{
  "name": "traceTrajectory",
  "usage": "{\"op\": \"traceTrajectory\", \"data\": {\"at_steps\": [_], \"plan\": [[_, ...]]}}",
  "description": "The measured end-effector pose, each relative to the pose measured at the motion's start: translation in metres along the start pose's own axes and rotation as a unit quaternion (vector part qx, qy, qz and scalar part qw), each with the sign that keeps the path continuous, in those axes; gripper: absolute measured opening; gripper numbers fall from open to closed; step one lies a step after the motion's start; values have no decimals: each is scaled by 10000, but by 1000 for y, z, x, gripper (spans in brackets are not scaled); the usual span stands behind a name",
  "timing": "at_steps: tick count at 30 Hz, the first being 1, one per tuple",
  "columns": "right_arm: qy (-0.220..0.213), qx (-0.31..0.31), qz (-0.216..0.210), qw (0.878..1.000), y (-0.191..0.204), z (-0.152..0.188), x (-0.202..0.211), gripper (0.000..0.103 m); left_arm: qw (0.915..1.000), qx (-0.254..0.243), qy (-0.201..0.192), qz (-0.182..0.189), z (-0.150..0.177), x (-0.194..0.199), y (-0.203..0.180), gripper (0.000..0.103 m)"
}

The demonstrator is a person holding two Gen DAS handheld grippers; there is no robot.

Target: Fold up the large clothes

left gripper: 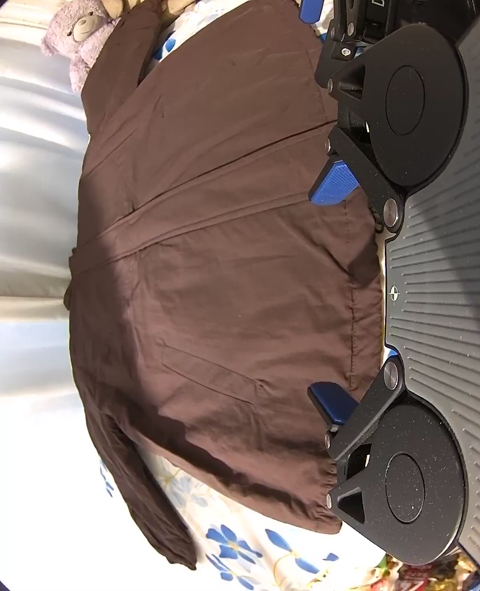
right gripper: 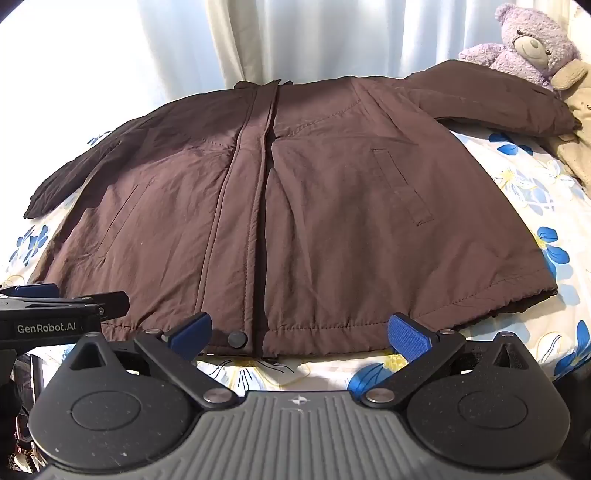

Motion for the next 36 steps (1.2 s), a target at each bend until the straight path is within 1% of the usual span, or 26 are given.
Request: {"op": "traceTrajectory", "data": {"at_steps": [1,2,15,36], "plan": [[-6,7,-2,10000,0,0,0,102,10000,-6,-14,0,0,0,-1,103],[-11,0,-7,10000,0,0,0,102,9999,76,64,69,0,-1,5,103],[3,2,-55,10000,2,-2,-1,102,9999,58,86,-9,-1,-4,5,103],[-23,-26,-80,10000,2,-2,1,102,9999,45,136,-29,5,-5,4,103]]}}
Point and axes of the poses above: each gripper's, at about its wrist camera, not at the fingertips, and x roughly against the way its jaws point, y to its left, z to its underside, the point moved 4 cm from there along -x, roughly the way its jaws point, and after that the axes turned 2 degrees about -y, right-handed, at the moved point
